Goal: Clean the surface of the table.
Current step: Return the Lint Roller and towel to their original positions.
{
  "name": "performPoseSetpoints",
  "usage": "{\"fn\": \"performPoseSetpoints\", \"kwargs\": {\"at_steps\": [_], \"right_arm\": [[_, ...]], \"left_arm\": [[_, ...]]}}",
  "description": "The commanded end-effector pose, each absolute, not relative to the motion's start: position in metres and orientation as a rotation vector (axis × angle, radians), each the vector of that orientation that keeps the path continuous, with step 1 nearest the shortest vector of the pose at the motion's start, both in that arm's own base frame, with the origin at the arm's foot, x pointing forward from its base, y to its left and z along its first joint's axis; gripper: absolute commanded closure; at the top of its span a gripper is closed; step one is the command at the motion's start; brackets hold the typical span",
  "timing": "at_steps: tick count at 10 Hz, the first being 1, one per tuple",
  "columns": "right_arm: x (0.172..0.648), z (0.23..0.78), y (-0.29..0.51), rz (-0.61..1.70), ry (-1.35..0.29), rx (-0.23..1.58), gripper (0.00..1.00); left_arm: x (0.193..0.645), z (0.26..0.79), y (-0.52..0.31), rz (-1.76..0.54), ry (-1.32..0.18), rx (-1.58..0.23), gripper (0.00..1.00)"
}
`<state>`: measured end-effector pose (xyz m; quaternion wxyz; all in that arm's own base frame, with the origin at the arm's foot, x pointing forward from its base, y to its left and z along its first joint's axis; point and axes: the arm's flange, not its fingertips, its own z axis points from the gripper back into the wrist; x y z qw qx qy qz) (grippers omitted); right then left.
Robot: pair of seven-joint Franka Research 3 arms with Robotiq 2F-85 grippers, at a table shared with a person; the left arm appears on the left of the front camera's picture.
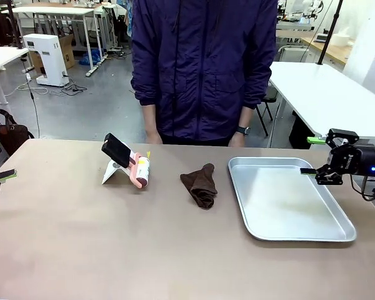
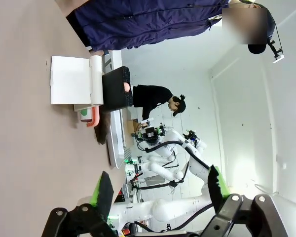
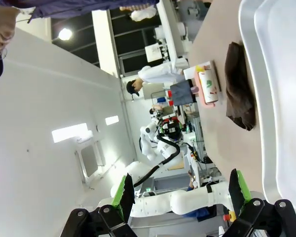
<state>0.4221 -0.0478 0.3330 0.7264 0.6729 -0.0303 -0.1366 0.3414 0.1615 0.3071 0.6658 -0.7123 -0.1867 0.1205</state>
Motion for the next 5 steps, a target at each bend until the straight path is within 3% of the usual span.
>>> {"fn": "performPoseSetpoints", "kwargs": {"at_steps": [1,5], "right_arm": [[0.4218,0.3403,-0.049,-0.303,-0.047,1.486,0.0],[0.4218,0.3403,-0.049,-0.303,-0.047,1.486,0.0]], "left_arm": [[0.337,0.3102,0.1579,0.276,-0.421,-1.605,0.0],[0.337,0.3102,0.1579,0.276,-0.421,-1.605,0.0]]}}
